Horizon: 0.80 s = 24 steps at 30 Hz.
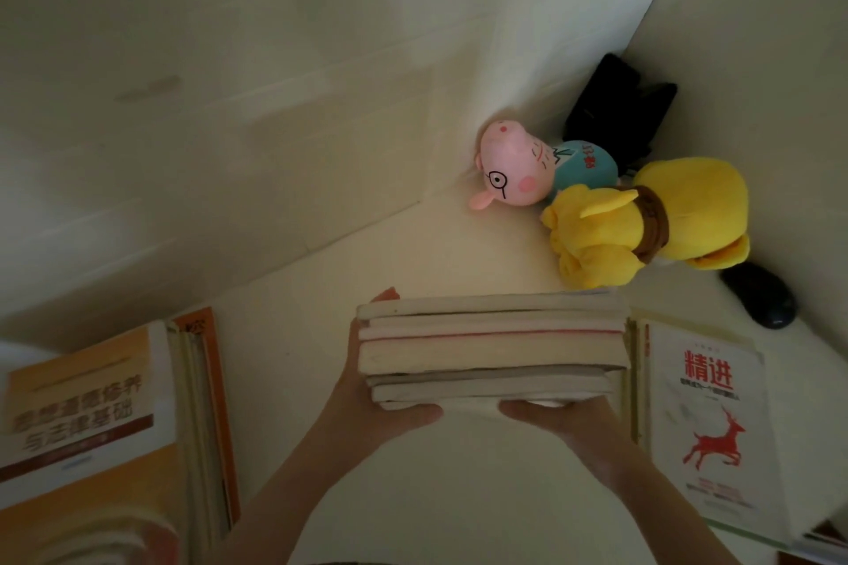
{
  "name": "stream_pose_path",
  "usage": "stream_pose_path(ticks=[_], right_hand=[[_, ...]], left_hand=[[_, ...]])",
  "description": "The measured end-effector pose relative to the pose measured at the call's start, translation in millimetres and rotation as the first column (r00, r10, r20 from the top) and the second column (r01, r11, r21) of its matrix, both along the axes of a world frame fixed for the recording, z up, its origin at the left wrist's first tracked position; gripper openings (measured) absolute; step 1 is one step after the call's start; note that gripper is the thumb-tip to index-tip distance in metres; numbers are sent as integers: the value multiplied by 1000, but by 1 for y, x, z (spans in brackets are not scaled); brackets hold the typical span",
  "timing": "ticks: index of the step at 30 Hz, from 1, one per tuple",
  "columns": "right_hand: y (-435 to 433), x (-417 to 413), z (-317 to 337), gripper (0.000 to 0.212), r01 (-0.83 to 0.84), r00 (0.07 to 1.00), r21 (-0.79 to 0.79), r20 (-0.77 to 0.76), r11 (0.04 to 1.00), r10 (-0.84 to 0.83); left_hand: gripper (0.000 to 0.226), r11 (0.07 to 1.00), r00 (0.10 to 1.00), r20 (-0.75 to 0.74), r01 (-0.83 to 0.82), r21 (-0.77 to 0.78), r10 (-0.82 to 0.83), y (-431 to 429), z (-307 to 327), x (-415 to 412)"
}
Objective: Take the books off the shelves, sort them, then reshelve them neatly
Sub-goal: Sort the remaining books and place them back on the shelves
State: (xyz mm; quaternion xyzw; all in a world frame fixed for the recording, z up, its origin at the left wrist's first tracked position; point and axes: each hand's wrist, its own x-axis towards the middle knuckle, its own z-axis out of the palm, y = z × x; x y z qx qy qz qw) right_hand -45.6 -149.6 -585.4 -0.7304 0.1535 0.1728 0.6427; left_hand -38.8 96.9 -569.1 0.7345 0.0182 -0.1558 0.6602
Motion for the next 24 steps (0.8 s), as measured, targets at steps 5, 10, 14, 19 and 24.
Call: stream_pose_path(ticks=[5,10,14,19,24], right_hand=[[-4,1,-5,88,-18,1000,39,-10,999,19],[-9,2,-7,44,-49,990,18,-131,999,51],[-16,-1,-14,68,-31,994,10,-107,999,32],[-8,0,-11,51,-45,997,-31,-66,998,43],[-11,3,-11,78,-103,994,-56,-23,993,102]], left_hand=[[105,999,997,-77,-22,28,24,1,-8,1],[112,999,998,-52,-44,31,46,0,-5,4],[95,992,994,-73,-79,98,86,-3,-4,1],[67,981,986,-96,-119,156,135,-6,-9,5],[66,974,988,-109,-85,211,110,-1,-22,2]])
